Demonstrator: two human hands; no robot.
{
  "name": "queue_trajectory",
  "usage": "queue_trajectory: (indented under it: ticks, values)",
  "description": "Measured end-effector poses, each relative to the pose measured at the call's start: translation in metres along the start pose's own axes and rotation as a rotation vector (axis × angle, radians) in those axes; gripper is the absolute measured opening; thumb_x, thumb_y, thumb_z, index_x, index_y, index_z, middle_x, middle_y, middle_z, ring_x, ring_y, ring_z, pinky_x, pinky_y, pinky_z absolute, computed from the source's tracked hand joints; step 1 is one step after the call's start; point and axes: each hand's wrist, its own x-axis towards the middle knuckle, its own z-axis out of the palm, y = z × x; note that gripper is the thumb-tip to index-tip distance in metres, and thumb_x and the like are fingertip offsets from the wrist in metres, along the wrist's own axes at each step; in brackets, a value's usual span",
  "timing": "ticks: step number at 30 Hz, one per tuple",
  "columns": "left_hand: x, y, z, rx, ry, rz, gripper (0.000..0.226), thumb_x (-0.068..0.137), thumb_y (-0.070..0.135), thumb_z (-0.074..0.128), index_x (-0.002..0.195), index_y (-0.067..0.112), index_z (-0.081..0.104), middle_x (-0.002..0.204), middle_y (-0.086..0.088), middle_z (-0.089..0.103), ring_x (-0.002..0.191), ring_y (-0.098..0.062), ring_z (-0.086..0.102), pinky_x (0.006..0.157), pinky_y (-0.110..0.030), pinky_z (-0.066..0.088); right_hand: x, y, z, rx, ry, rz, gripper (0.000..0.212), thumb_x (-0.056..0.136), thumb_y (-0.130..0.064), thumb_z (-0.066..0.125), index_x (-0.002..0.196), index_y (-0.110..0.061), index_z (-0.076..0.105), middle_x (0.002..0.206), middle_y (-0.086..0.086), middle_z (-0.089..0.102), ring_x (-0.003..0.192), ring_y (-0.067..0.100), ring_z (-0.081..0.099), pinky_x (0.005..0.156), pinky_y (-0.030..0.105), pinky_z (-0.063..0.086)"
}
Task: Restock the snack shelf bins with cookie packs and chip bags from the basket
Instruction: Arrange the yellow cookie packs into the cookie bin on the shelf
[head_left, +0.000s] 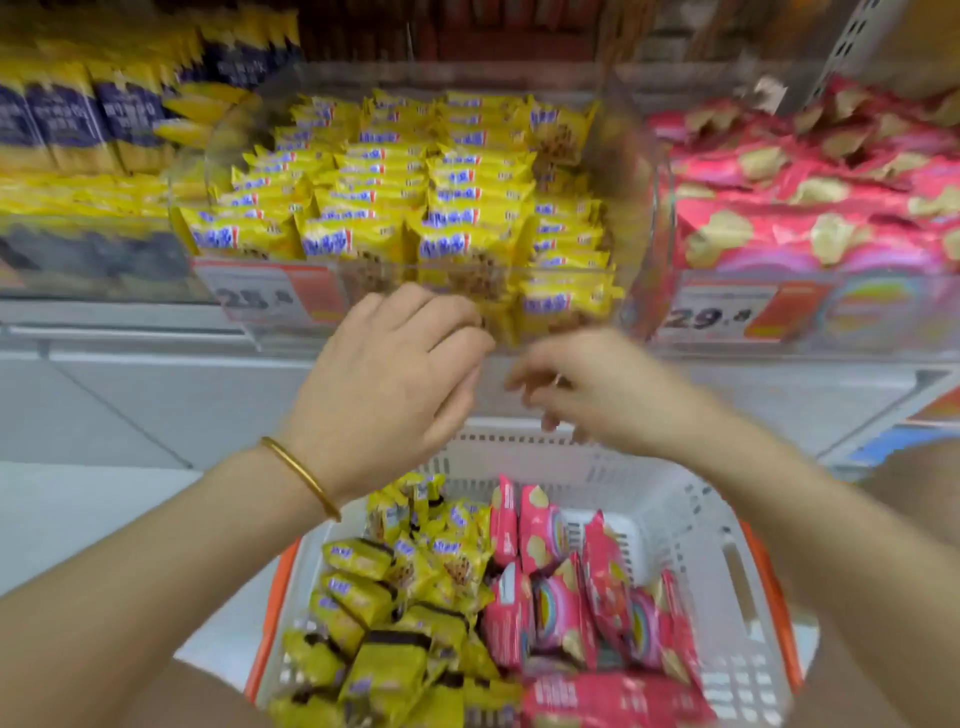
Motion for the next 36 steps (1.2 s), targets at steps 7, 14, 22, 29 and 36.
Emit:
queue_trajectory:
  ticks: [7, 14, 22, 29, 36]
  values:
    - [-0.053, 0.015, 0.041, -0.049, -0.477, -0.077, 0.037, 0.080, 0.029, 0.036, 0.080, 0.012, 0.069, 0.093, -0.007, 0.067, 0.081, -0.031, 0.063, 0.062, -0.041, 0.055, 0.024, 0.086, 0.164, -0.152, -0.408, 0.098, 0.035, 0.088, -0.003, 0.049, 0.120, -0.011, 0.060, 0.123, 0.009, 0.061, 0.114, 0.026, 0.056, 0.091, 0.030, 0.044]
    - [-0.062, 0.021, 0.066, -0.103, -0.603, -0.099, 0.039, 0.074, 0.032, 0.036, 0.075, 0.013, 0.070, 0.078, -0.004, 0.066, 0.072, -0.028, 0.063, 0.052, -0.040, 0.055, 0.033, 0.089, 0.258, -0.032, -0.524, 0.145, 0.034, 0.091, -0.024, 0.059, 0.115, -0.001, 0.050, 0.115, 0.017, 0.056, 0.108, 0.033, 0.055, 0.082, 0.035, 0.044]
    - [-0.039, 0.017, 0.075, -0.087, -0.682, -0.115, 0.046, 0.082, 0.034, 0.029, 0.094, 0.013, 0.068, 0.092, -0.004, 0.065, 0.090, -0.029, 0.060, 0.071, -0.041, 0.054, 0.048, 0.091, 0.259, 0.072, -0.534, 0.287, 0.045, 0.086, -0.021, 0.067, 0.057, -0.014, 0.034, 0.057, 0.000, 0.034, 0.049, 0.011, 0.032, 0.044, 0.025, 0.023]
    - [-0.026, 0.014, 0.085, -0.046, -0.845, -0.183, 0.036, 0.094, 0.033, 0.045, 0.127, 0.019, 0.049, 0.129, 0.000, 0.052, 0.122, -0.021, 0.043, 0.099, -0.038, 0.040, 0.054, 0.089, 0.162, 0.398, -0.547, 0.341, 0.014, 0.084, -0.010, 0.070, 0.082, -0.008, 0.056, 0.066, 0.000, 0.049, 0.054, 0.010, 0.050, 0.045, 0.018, 0.044]
    - [-0.003, 0.015, 0.060, -0.349, -0.738, -0.365, 0.043, 0.090, 0.032, 0.058, 0.129, 0.016, 0.049, 0.126, -0.005, 0.055, 0.115, -0.022, 0.051, 0.090, -0.028, 0.039, 0.007, 0.057, 0.066, 0.758, -0.355, 0.229, 0.015, 0.085, -0.004, 0.065, 0.094, -0.009, 0.055, 0.080, 0.004, 0.054, 0.064, 0.010, 0.057, 0.063, 0.022, 0.052]
